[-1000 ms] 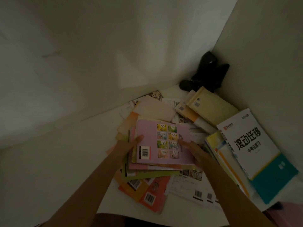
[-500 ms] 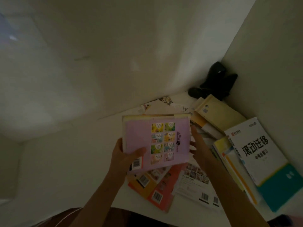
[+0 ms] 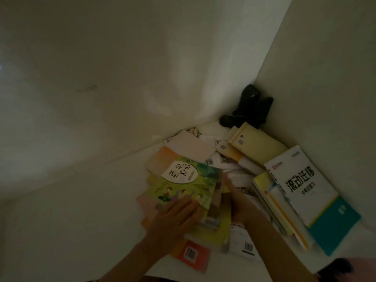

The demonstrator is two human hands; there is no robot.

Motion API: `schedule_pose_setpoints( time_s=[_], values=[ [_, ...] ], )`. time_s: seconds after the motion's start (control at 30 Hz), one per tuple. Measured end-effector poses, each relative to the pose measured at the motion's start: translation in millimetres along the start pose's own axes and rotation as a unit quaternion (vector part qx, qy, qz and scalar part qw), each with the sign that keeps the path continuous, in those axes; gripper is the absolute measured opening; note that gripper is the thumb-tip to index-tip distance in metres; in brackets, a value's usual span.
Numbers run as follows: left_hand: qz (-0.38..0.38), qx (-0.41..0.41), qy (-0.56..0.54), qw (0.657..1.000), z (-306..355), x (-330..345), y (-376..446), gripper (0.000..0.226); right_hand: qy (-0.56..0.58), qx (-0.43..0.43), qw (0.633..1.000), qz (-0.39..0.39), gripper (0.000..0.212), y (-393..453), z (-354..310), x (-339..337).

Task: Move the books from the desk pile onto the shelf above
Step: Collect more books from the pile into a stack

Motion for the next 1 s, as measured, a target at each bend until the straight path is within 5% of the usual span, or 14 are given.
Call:
schedule_pose_setpoints(
  time_s=[0.1,0.2,0.27,0.3,0.37,0.43,0.47,0.6,0.73,0.83,1.0],
  values=[
    [-0.065,0.009,-0.03,0.997,20,17,-26,0.034,-0.02,-0.072,0.991,0.113,0.053,19,17,-14],
    [-0.168,0.027,-0.065,0.983,19,17,-45,0.047,-0.037,-0.173,0.969,0.17,0.055,32,24,-26],
    [-0.158,-0.14,-0.133,0.968,-5,12,-37,0.045,-0.053,-0.211,0.96,0.179,0.063,36,26,-30],
    [-0.124,-0.317,-0.18,0.923,-22,13,-29,0.041,-0.051,-0.219,0.957,0.182,0.063,37,27,-32],
    [-0.06,-0.64,-0.242,0.726,-49,17,-18,0.046,-0.039,-0.229,0.955,0.182,0.064,38,29,-34],
    [-0.122,-0.742,-0.386,0.534,-54,30,-12,0.039,-0.035,-0.241,0.955,0.168,0.074,33,32,-35],
    [-0.163,-0.739,-0.434,0.489,-52,36,-5,0.042,-0.033,-0.248,0.955,0.16,0.08,29,32,-35],
    [-0.213,-0.678,-0.514,0.48,-55,31,9,0.088,-0.059,-0.28,0.952,0.112,0.088,6,23,-28],
    [-0.148,-0.641,-0.523,0.542,-63,9,13,0.094,-0.13,-0.337,0.932,0.025,0.064,-22,-7,-8],
    [-0.124,-0.627,-0.505,0.58,-59,-3,5,0.095,-0.178,-0.35,0.919,-0.021,0.074,-34,-14,-1],
    [-0.182,-0.601,-0.533,0.567,-31,2,-22,0.113,-0.208,-0.385,0.897,0.06,0.099,-32,15,-26]
  ],
)
Point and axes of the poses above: each hand's wrist, its own y-axis towards the middle knuckle, its own x-axis out of the palm, z = x × y, the point moved 3 cm from there along y, towards the middle knuckle, and after that the axes turned 14 degrees about z, right-handed, at the moved point
